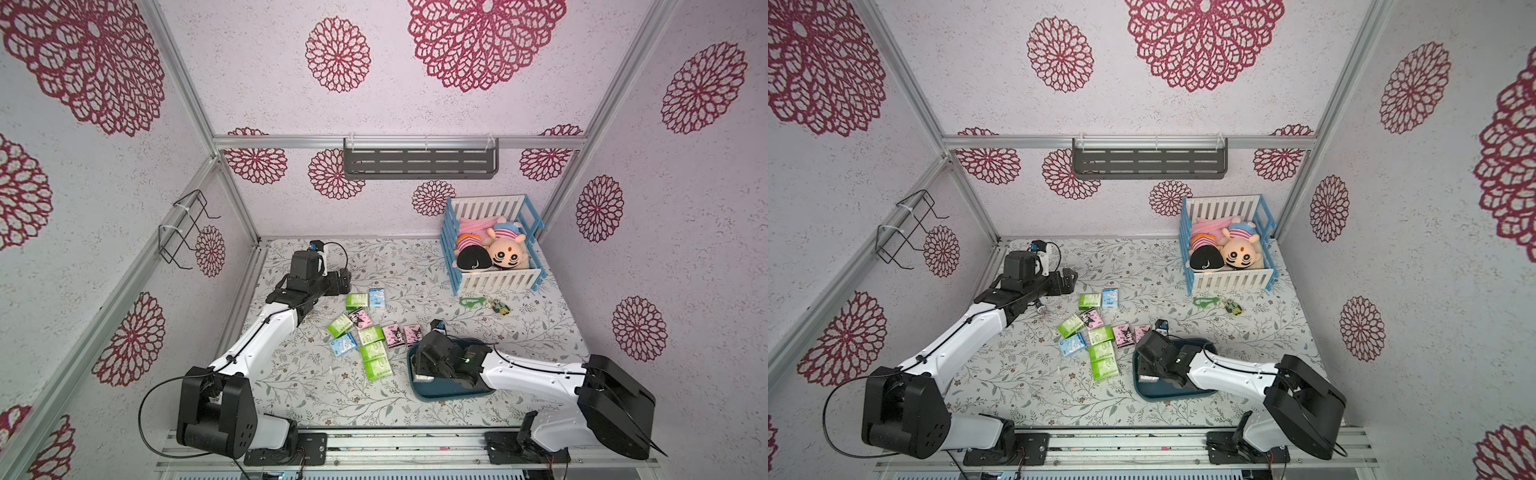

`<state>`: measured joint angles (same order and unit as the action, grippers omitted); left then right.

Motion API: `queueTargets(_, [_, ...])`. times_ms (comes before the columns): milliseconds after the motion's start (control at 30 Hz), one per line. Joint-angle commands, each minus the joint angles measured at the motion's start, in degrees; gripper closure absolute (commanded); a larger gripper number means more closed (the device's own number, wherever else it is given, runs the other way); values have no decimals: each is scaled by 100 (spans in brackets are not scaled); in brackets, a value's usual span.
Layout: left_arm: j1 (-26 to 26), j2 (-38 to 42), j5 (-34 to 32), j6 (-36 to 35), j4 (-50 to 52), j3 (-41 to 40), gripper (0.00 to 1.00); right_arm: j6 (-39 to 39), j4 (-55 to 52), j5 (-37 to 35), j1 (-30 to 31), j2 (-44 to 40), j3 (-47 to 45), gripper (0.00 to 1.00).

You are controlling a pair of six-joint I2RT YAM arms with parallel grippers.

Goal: Put the pocket tissues into the storage box
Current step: Place the pocket tissues in the storage box, then pick up the pocket tissues from the center of the board.

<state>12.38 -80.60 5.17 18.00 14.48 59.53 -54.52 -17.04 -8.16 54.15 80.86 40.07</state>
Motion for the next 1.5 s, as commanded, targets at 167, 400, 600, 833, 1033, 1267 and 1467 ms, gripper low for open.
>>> queueTargets(167, [30, 117, -174, -183, 45, 17, 3, 155, 69, -182, 22, 82, 267, 32])
queueTargets(400, [31, 88, -280, -334, 148, 103, 3, 281, -360, -349, 23, -311, 323, 32])
queueTargets(600, [-40, 36, -812, -460, 172, 108, 3, 933, -1370, -839, 29, -680, 861, 32])
queueTargets(833, [-540, 222, -529, -175, 215, 82, 3, 2506, -696, -1154, -53, -15, 2008, 24])
queueTargets(1033, [-878, 441, 321, 79, 336, -2, 3, 2969, -751, 53, -805, 2366, 4275, 19])
queueTargets(1267, [-1262, 823, 1127, 154, 265, -456, 3, 2865, -758, 1118, -1546, 4038, 5714, 18])
queueTargets(1467, [-1265, 823, 1285, 335, 21, -596, 3, 2988, -1049, 1333, -1587, 4804, 6603, 19])
